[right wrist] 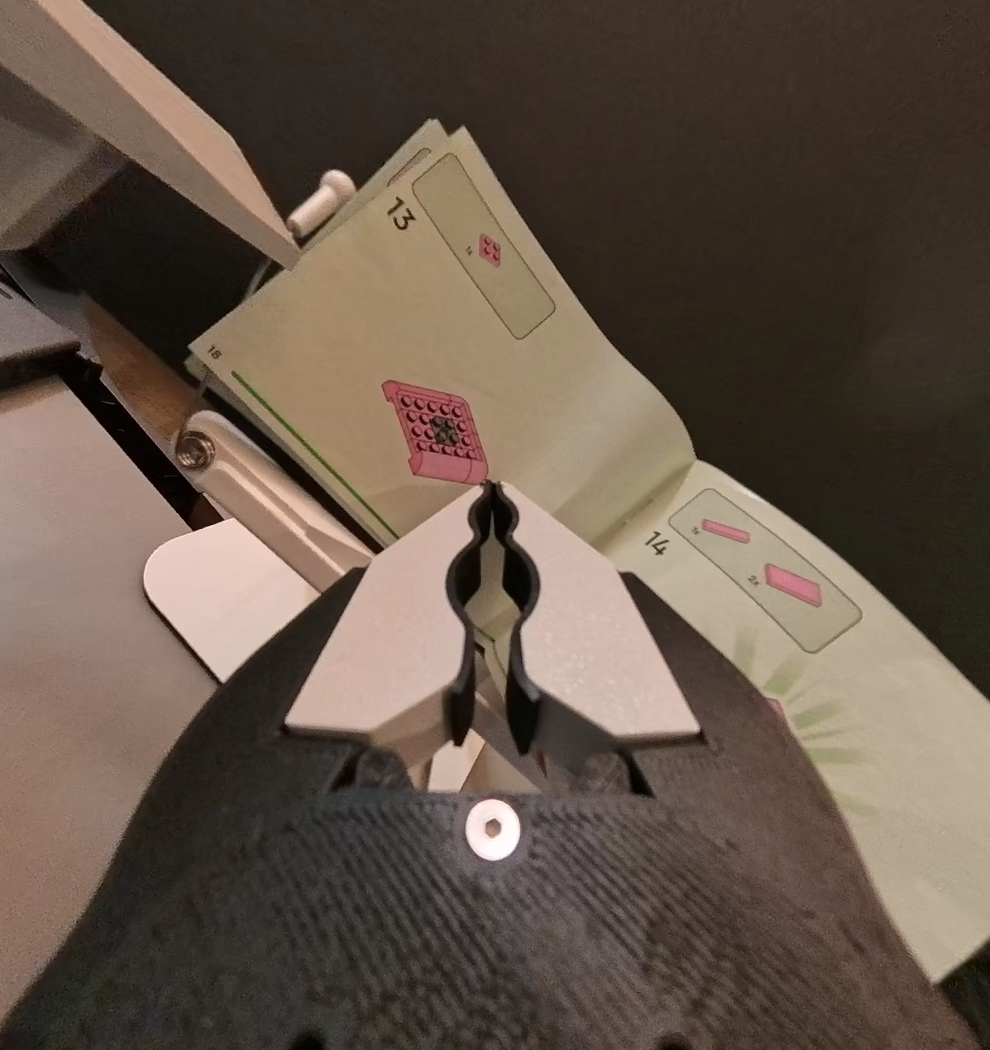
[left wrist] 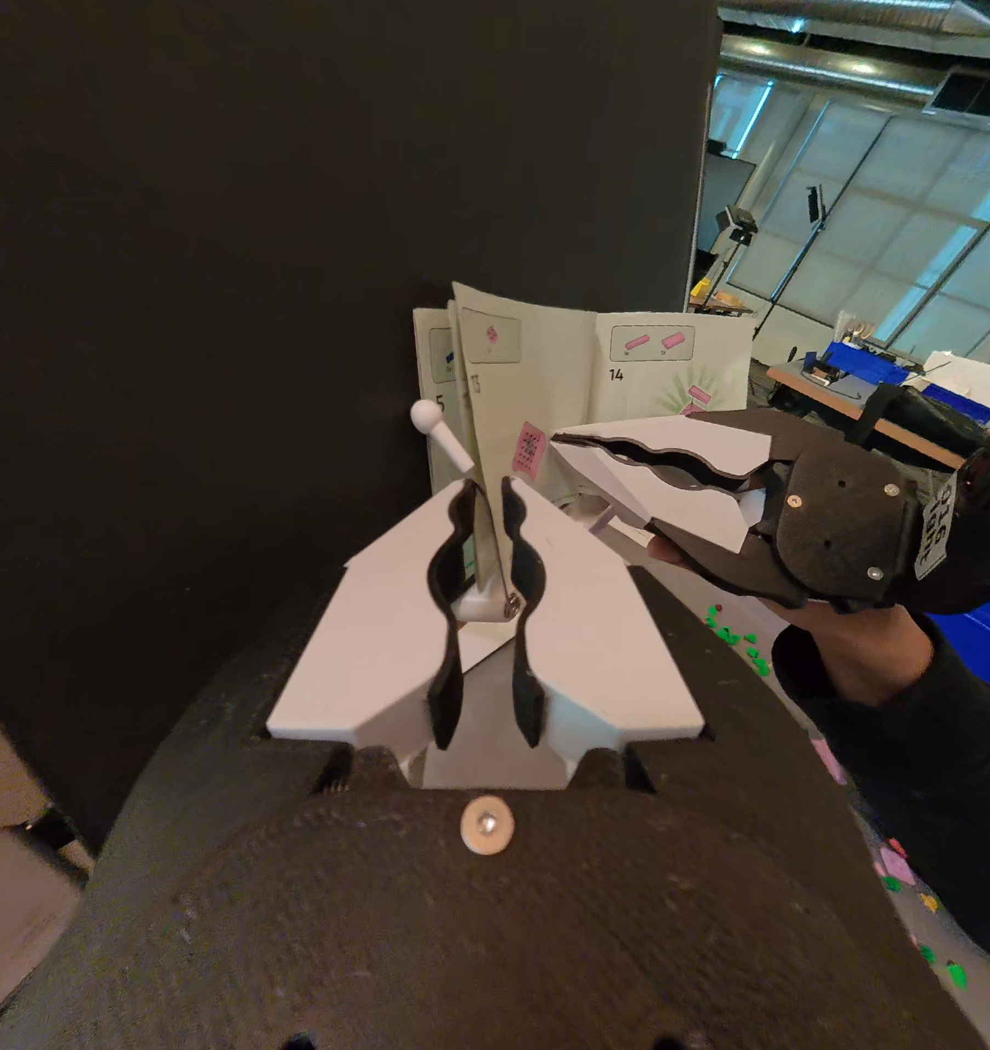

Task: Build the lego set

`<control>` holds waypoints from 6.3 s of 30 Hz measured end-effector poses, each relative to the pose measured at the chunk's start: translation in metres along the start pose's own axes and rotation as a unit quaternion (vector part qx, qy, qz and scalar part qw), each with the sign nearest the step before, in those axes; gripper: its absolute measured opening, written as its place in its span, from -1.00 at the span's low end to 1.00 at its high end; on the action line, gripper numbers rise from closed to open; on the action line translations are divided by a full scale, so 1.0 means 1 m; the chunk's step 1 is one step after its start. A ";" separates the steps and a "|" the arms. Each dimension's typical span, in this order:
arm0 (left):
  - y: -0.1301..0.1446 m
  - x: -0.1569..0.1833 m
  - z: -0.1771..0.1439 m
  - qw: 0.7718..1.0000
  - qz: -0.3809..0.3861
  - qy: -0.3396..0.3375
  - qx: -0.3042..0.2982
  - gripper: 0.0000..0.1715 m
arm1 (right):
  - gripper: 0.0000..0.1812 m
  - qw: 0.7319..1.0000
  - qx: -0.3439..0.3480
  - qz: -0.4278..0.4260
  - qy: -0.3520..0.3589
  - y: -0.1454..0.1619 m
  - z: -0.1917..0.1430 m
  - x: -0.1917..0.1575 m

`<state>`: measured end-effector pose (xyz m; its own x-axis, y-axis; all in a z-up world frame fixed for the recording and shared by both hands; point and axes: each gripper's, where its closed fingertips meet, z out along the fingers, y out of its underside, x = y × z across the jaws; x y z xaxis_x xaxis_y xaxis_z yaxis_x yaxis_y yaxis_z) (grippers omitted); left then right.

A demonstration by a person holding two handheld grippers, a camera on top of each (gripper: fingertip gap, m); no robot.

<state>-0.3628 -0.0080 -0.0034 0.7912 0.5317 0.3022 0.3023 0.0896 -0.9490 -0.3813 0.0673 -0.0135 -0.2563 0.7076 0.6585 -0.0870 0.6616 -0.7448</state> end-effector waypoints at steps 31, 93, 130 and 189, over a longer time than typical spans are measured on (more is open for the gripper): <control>0.006 -0.010 -0.007 1.000 0.005 0.008 -0.029 -0.97 | -1.00 1.000 -0.004 0.006 0.012 0.000 0.001 0.002; 0.028 0.101 0.156 0.926 0.358 -0.097 -0.066 -0.94 | -0.97 0.921 -0.002 0.367 -0.135 0.085 -0.040 0.090; 0.028 0.082 0.165 0.921 0.345 -0.142 -0.111 -1.00 | -1.00 0.889 0.039 0.403 -0.215 0.127 -0.104 0.122; 0.016 0.136 0.107 0.924 0.369 -0.085 -0.044 -1.00 | -0.95 0.912 0.106 0.365 -0.154 0.083 -0.064 0.118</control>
<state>-0.3071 0.1554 0.0132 0.7062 0.5460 -0.4509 -0.2391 -0.4154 -0.8776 -0.3567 0.2219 0.0091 -0.5752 0.8160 -0.0576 0.0393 -0.0428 -0.9983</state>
